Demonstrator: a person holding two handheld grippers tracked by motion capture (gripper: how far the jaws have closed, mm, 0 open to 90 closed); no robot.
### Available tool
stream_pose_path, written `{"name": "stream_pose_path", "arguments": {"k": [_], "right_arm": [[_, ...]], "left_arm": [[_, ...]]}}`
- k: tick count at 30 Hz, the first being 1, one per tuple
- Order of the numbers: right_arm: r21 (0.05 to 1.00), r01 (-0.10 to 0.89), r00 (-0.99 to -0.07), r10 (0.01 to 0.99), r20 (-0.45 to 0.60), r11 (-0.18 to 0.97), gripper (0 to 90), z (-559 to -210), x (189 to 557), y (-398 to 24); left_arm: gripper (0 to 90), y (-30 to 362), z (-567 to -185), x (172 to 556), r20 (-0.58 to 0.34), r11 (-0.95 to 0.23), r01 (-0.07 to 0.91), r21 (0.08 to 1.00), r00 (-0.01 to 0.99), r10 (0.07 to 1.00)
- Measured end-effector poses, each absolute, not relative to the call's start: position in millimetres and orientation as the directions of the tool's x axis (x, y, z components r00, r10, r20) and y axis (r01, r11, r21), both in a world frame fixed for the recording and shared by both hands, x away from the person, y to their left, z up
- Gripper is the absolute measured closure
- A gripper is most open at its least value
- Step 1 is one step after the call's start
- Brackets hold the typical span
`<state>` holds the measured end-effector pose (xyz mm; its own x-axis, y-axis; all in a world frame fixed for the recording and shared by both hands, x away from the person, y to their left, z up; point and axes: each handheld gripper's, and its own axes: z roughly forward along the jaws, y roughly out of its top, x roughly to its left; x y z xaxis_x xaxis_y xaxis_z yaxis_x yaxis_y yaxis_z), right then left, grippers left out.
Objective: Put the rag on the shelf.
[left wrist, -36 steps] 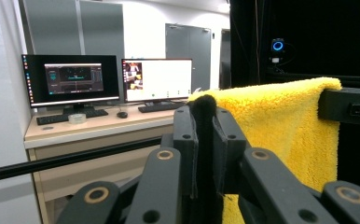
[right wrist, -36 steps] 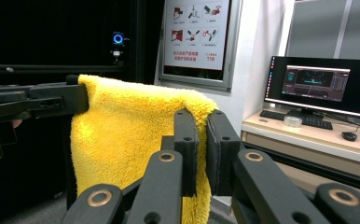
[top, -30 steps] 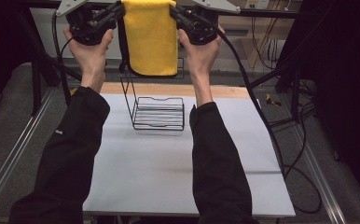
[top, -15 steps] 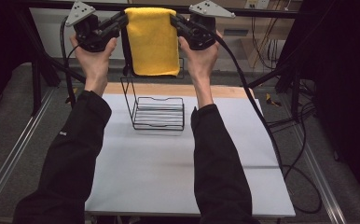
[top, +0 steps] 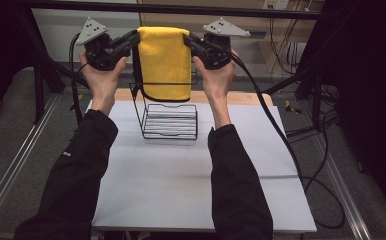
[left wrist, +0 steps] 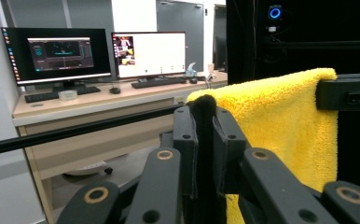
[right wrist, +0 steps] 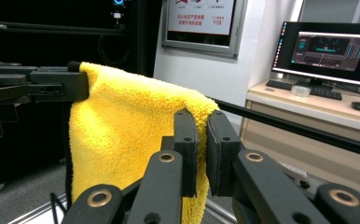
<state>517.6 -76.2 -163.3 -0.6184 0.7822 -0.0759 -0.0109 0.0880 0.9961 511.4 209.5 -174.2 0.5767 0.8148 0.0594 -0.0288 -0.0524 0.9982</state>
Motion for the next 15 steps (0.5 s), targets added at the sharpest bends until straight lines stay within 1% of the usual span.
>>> {"name": "stream_pose_path", "arguments": {"k": [3,15], "right_arm": [[0.996,0.000,-0.621,0.781,-0.068,0.086,84.2,-169.9,515.5,-77.5],[0.995,0.019,-0.632,0.773,-0.060,0.094,84.1,-186.6,504.2,-82.7]], "left_arm": [[81.1,209.6,-179.4,508.1,0.074,-0.070,-0.030,0.997,0.577,0.813],[81.0,208.5,-197.0,496.0,0.085,-0.088,-0.025,0.996,0.604,0.792]]}}
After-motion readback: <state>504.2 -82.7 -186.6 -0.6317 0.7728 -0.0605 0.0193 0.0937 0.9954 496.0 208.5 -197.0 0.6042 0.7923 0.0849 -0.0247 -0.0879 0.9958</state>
